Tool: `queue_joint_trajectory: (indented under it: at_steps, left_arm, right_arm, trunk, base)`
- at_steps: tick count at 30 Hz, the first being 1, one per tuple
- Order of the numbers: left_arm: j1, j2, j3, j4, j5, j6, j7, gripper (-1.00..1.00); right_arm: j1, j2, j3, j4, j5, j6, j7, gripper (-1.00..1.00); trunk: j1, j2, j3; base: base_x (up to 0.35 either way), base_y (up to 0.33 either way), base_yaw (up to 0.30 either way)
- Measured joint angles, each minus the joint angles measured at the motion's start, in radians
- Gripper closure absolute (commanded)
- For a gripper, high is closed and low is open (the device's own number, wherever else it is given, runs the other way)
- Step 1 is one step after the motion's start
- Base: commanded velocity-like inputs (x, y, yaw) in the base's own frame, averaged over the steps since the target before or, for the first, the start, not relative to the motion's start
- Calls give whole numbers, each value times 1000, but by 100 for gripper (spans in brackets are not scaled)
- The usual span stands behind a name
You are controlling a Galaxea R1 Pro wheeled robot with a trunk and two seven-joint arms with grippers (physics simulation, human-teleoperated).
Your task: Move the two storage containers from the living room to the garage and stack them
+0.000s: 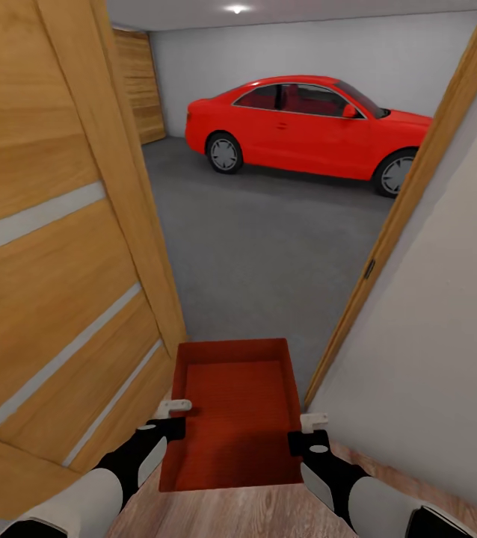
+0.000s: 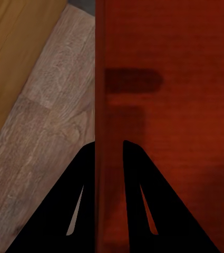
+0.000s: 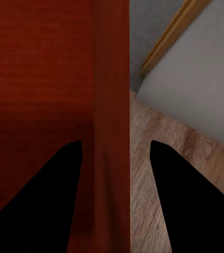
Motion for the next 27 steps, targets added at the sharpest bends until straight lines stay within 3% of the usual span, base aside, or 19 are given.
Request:
queue_joint_trajectory:
  at_steps: [19,27]
  left_arm:
    - [0,2,-1,1,2,6,-1,100]
    - [0,2,-1,-1,2,13,1,100]
  right_arm:
    - [0,4,-2,4,2,4,1,100]
    - [0,2,-4,2,3,10,2,100]
  trunk:
    - [0,0,0]
    - [0,0,0]
  base:
    - [120,204,-4]
    - [33,48,-6]
